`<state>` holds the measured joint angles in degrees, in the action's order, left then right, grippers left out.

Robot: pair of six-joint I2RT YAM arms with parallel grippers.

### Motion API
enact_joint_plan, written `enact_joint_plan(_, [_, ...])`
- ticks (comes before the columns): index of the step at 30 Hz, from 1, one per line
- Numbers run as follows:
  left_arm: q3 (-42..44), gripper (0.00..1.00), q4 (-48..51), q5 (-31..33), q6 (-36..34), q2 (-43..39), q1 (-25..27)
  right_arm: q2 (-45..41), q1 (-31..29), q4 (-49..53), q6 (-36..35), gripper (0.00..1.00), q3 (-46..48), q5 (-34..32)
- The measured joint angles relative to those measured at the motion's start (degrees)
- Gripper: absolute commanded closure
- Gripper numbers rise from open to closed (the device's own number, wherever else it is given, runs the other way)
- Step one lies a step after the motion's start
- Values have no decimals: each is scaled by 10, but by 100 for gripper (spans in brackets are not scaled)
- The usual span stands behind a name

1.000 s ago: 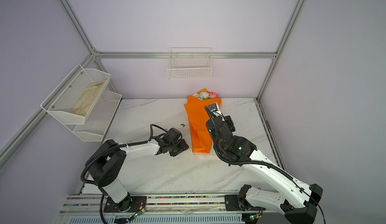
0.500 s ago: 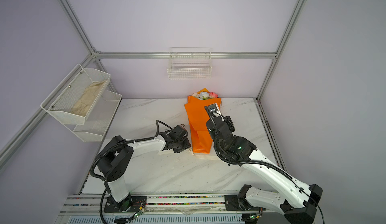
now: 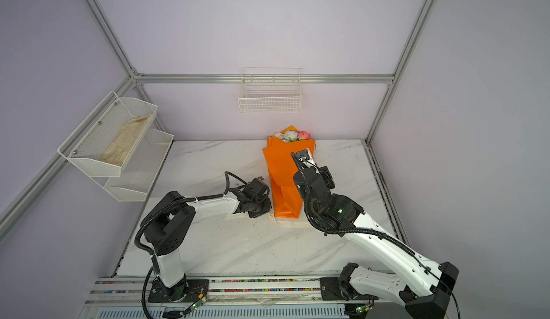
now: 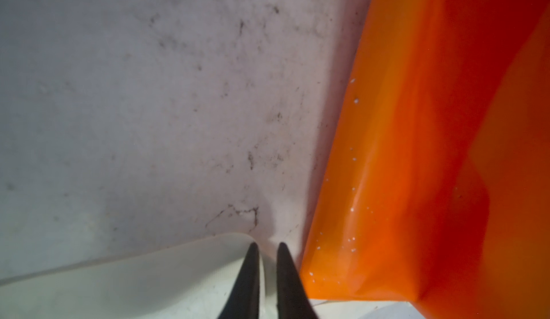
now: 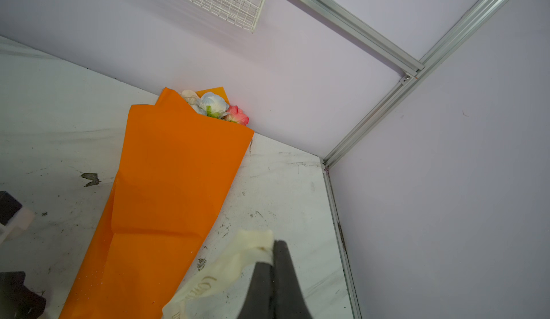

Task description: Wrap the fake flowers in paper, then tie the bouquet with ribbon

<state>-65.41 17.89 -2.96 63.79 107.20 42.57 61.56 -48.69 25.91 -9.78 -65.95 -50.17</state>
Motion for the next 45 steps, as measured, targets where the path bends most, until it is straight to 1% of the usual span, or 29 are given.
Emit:
enact_joint_plan(4, [0, 100, -10, 7, -4, -4, 0, -10, 6, 0, 1, 100, 4, -2])
enact_joint_plan(7, [5, 100, -9, 32, -13, -42, -2, -20, 33, 0, 14, 100, 8, 3])
enact_joint_plan(9, [17, 100, -7, 56, -21, -94, -4, -31, 70, 0, 23, 100, 12, 14])
enact_joint_plan(12, [37, 100, 10, 114, -29, -206, -16, -52, 135, 1, 38, 100, 13, 29])
enact_joint_plan(15, [60, 100, 27, 187, -51, -336, -35, -59, 161, 6, 35, 100, 8, 61])
enact_joint_plan(18, [85, 100, 49, 257, -74, -447, -51, -41, 162, 23, 17, 100, -5, 167])
enact_joint_plan(19, [92, 100, 68, 285, -79, -483, -55, -30, 162, 31, 13, 100, -6, 216])
enact_joint_plan(20, [99, 100, 87, 310, -82, -515, -57, -18, 162, 42, 11, 100, -5, 280])
enact_joint_plan(21, [104, 100, 104, 331, -85, -540, -60, -9, 162, 50, 10, 100, -4, 322])
enact_joint_plan(23, [116, 100, 144, 374, -92, -598, -68, 9, 157, 62, 14, 100, 13, 443])
enact_joint_plan(25, [128, 100, 170, 403, -98, -643, -76, 25, 129, 86, 18, 99, 22, 525])
enact_joint_plan(26, [133, 100, 184, 415, -102, -661, -79, 35, 104, 95, 21, 89, 22, 555])
enact_joint_plan(27, [136, 100, 193, 423, -105, -678, -80, 43, 83, 100, 24, 85, 21, 579])
enact_joint_plan(29, [139, 100, 213, 439, -110, -703, -81, 64, 45, 116, 48, 68, 10, 615])
enact_joint_plan(31, [139, 100, 228, 453, -111, -710, -81, 88, 37, 132, 88, 59, -17, 609])
enact_joint_plan(33, [139, 100, 246, 466, -111, -709, -81, 109, 39, 134, 137, 53, -45, 577])
enact_joint_plan(34, [139, 100, 253, 472, -113, -707, -81, 112, 43, 129, 166, 50, -50, 559])
enact_joint_plan(36, [139, 100, 267, 484, -119, -703, -81, 106, 54, 127, 224, 40, -44, 524])
enact_joint_plan(37, [139, 100, 275, 490, -119, -701, -81, 95, 68, 125, 258, 37, -31, 509])
enact_joint_plan(39, [139, 100, 284, 497, -120, -700, -81, 68, 120, 125, 315, 37, 4, 500])
enact_joint_plan(41, [139, 100, 286, 499, -125, -701, -81, 45, 193, 127, 367, 38, 42, 496])
enact_joint_plan(43, [139, 100, 286, 501, -127, -704, -81, 36, 248, 129, 417, 39, 73, 489])
enact_joint_plan(45, [139, 100, 286, 501, -130, -706, -82, 40, 270, 129, 461, 37, 100, 489])
